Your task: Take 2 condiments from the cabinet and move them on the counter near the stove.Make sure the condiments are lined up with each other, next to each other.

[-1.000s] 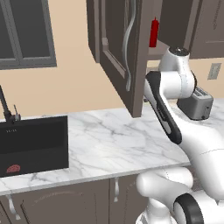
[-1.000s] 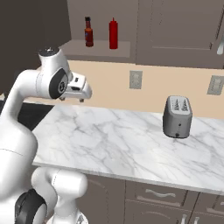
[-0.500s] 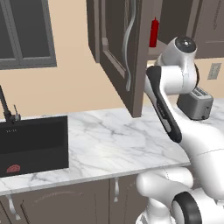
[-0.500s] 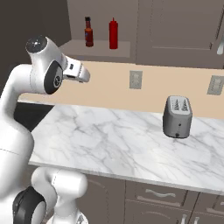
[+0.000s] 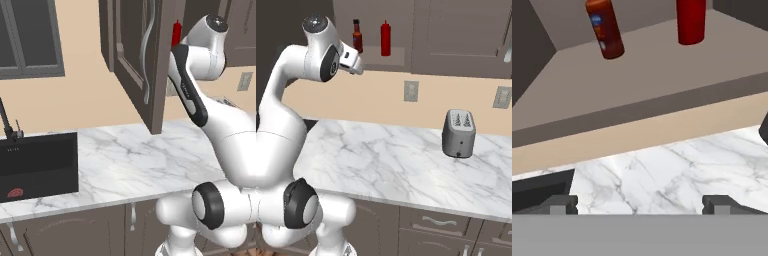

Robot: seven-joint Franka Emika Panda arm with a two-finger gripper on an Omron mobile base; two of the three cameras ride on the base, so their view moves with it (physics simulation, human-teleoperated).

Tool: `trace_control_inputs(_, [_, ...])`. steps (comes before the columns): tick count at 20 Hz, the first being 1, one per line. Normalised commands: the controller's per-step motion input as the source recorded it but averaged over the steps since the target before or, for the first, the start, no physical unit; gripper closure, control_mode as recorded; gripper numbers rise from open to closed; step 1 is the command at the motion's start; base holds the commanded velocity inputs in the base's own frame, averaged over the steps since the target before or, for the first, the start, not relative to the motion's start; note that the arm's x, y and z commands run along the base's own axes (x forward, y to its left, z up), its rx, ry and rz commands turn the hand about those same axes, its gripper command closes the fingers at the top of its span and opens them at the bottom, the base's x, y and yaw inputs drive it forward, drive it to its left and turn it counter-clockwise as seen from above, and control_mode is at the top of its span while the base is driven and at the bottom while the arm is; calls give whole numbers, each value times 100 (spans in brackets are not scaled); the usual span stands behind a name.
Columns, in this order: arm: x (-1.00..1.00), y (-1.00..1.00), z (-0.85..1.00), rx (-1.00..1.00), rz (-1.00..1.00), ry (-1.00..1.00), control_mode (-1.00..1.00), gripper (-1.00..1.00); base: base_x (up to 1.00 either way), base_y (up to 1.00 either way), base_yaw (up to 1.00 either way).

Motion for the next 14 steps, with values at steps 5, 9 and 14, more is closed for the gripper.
trace_control_inputs(5, [39,3,26,1,0,-11,-100,-100,0,0,0])
trace_control_inputs(9, [25,14,2,-1,0,-12,-100,-100,0,0,0])
trace_control_inputs(14, [24,9,4,0,1,-9,-100,-100,0,0,0])
